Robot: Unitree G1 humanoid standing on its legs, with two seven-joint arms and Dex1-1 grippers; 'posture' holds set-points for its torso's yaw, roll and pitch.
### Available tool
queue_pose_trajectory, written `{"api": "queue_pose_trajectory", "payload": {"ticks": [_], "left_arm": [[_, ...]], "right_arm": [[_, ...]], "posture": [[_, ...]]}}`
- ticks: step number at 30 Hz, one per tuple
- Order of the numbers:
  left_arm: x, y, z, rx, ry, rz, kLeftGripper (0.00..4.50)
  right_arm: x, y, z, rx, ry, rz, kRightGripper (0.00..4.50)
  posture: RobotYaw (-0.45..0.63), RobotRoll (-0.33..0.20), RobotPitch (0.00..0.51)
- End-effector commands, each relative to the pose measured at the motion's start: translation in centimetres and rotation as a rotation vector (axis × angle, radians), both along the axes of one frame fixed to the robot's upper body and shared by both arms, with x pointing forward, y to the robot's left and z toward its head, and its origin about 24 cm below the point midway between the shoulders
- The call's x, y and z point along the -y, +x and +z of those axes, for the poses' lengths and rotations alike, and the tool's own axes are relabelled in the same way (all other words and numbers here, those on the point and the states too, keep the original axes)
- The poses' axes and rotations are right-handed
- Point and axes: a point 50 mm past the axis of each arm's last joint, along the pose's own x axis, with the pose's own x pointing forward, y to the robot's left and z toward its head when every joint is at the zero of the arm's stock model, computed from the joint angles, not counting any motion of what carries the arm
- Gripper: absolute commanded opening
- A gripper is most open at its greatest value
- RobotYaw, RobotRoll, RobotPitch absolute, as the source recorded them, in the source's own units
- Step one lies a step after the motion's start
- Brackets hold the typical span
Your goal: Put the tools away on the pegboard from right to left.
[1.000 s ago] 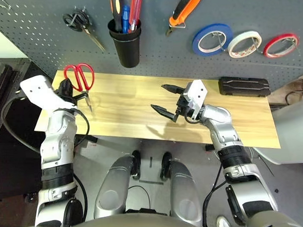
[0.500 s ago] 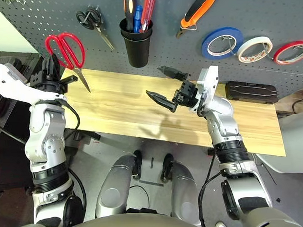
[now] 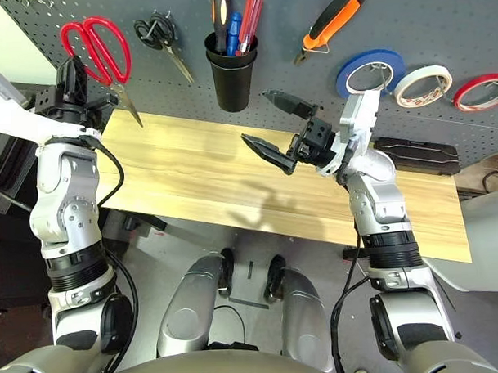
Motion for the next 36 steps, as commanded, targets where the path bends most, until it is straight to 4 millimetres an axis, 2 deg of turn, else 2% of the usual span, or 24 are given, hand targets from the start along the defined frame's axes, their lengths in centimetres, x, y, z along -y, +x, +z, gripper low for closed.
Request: {"api": "queue_pose_trajectory", "payload": {"ticks": [1,19,36], "left_arm": [[0.4,0.7,-0.1,-0.002,0.001,-0.032,0.05],[1.2,3.5,-1.1,-0.077,0.005,-0.048,0.05],[1.9,8.9,-2.6,-0.209,0.085,-0.045,0.05]], "right_arm": [[0.2,-0.4,0.2,0.013,0.018,-0.016,4.5],[-0.4,-1.0,0.1,0.006,0.034,-0.039,4.5],[-1.1,-0.7,-0.5,-0.005,0.025,-0.066,4.5]], "posture": [[0.28,0.0,0.197],[0.24,0.0,0.206],[0.21,0.0,0.209]]}}
